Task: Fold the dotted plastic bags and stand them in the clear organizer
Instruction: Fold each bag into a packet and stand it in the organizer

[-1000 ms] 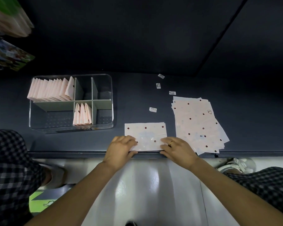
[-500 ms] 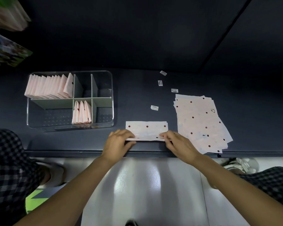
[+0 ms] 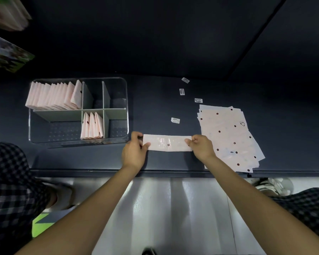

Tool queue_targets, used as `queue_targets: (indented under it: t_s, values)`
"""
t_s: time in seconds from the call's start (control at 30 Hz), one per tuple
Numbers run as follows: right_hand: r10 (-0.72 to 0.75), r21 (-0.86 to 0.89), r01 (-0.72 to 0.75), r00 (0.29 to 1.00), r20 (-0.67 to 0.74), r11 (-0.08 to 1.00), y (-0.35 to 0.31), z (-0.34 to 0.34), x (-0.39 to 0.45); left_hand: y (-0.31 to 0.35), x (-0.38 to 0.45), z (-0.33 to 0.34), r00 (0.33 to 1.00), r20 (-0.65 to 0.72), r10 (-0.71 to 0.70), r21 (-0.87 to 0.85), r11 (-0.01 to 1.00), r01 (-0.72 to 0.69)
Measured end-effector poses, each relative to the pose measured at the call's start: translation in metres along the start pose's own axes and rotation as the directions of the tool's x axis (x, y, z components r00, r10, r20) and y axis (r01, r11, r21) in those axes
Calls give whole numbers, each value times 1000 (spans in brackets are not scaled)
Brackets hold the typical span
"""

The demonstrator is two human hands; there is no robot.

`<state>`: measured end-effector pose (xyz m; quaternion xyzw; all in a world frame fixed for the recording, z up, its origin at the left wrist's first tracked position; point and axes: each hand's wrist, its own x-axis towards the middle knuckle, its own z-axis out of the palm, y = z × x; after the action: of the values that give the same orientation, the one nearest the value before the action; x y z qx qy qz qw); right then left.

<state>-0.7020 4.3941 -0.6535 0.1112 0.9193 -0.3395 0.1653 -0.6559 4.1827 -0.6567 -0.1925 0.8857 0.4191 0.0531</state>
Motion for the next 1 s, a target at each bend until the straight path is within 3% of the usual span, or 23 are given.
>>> queue_targets:
  t_s: [0.1,0.13,0.2,0.27,0.3,0.4,0.53,0.6,0.67,0.8,0.9,1.0]
  values:
    - [33,-72,-32,999,10,997,-4,0,5,1,-18,7,946,-108,306,291,920,-264]
    - [35,-85,-35,999,9,996,-4,0,6,1,-24,10,900,-73,430,375,848,-375]
    - [38,-100,-37,999,3,994,-4,1,8,0,-31,21,815,166,555,435,701,-565]
    - [41,-111,-41,999,-6,993,-4,2,8,-3,-30,30,765,401,503,510,572,-643]
    - [42,-114,-43,999,-12,993,-4,3,9,-5,-27,33,763,449,465,549,531,-646]
    - [51,-108,-53,998,-24,993,-4,4,10,-8,-21,34,789,488,373,610,501,-614]
    - [57,-140,-65,997,-60,988,-7,6,7,-14,-17,28,772,523,361,610,475,-635]
    - [-68,-272,18,982,-175,962,-9,7,0,-14,-17,28,767,526,368,607,468,-642]
    - [-300,-392,208,935,-189,896,-8,7,-3,-15,-17,28,766,524,373,598,478,-643]
    - [-539,-255,527,842,28,810,-12,9,-10,-15,-17,29,760,532,373,581,493,-648]
    - [-538,-291,612,788,299,735,-8,27,-24,-17,-16,30,761,526,379,570,507,-647]
    - [-527,-437,638,770,360,634,8,38,-35,-19,-15,31,757,525,389,557,515,-651]
